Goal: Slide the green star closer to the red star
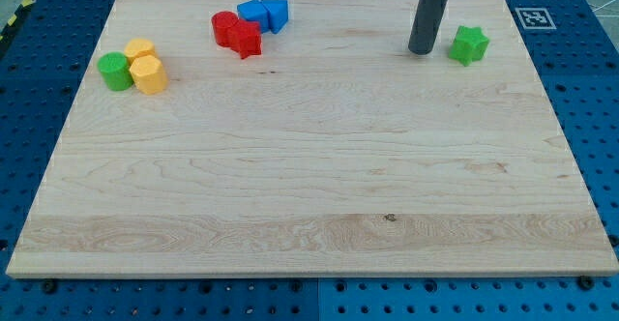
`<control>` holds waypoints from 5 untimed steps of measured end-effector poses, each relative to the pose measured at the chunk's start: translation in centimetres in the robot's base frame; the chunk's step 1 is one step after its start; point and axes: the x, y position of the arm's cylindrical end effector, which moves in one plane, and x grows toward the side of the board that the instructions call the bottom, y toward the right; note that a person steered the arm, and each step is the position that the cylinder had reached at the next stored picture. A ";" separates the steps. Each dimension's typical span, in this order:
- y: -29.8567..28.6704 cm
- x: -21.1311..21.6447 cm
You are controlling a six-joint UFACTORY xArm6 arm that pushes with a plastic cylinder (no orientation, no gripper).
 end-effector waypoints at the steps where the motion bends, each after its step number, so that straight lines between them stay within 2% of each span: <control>1: 2.4 -2.4; 2: 9.5 -4.8; 4: 19.3 -4.2; 5: 18.6 -3.6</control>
